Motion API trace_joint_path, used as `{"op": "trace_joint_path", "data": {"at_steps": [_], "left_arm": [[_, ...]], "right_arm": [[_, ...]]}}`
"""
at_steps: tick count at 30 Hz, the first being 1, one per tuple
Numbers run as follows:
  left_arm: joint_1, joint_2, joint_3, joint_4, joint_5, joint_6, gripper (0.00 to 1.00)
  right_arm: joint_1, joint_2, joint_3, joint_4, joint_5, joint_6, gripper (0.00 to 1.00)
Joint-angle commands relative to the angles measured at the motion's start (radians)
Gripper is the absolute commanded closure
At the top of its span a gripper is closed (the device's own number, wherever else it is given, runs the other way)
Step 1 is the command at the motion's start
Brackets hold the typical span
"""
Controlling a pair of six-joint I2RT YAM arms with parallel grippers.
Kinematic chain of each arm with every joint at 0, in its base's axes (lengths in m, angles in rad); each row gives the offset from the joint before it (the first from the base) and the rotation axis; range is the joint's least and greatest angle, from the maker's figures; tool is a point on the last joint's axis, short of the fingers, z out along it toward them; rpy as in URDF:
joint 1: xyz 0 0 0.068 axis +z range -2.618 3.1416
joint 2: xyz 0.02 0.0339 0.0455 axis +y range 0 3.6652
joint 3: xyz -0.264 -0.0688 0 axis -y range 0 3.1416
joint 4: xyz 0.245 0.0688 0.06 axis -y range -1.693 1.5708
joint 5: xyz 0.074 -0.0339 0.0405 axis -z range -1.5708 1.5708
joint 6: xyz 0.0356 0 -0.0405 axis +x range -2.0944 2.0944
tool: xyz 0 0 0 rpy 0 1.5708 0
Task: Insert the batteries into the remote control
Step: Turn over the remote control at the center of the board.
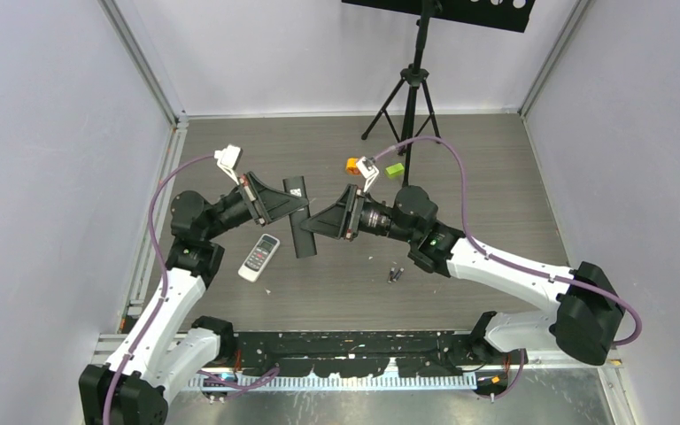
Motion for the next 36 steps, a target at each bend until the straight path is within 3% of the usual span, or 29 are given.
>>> {"op": "trace_joint_path", "data": {"at_steps": [1, 10, 12, 16, 18, 22, 26, 32, 36], "left_arm": [[0.000, -0.026, 0.042, 0.049, 0.068, 0.034, 1.00], [0.000, -0.017, 0.030, 0.083, 0.038, 0.005, 1.00], [0.000, -0.012, 0.024, 0.103, 0.040, -0.009, 1.00], [0.000, -0.014, 0.022, 0.093, 0.047, 0.001, 0.99], [0.000, -0.026, 0.022, 0.056, 0.038, 0.036, 0.85], [0.000, -0.061, 0.043, -0.172, -0.034, 0.206, 0.30], [0.000, -0.089, 0.082, -0.469, -0.184, 0.388, 0.02], [0.000, -0.096, 0.118, -0.758, -0.441, 0.554, 0.00], [0.000, -0.090, 0.121, -0.833, -0.534, 0.583, 0.00]], "right_arm": [[0.001, 0.015, 0.081, 0.000, -0.115, -0.075, 0.46], [0.021, 0.102, 0.110, 0.093, -0.200, -0.048, 0.57], [0.021, 0.114, 0.111, 0.108, -0.194, -0.037, 0.66], [0.021, 0.106, 0.109, 0.091, -0.139, -0.037, 0.97], [0.019, 0.087, 0.101, 0.050, -0.080, -0.064, 1.00], [0.004, 0.037, 0.076, -0.051, 0.014, -0.113, 1.00], [-0.026, -0.039, 0.067, -0.280, 0.182, -0.195, 1.00], [-0.132, -0.081, 0.136, -0.843, 0.636, -0.344, 1.00], [-0.234, -0.007, 0.172, -1.071, 0.880, -0.480, 1.00]]}}
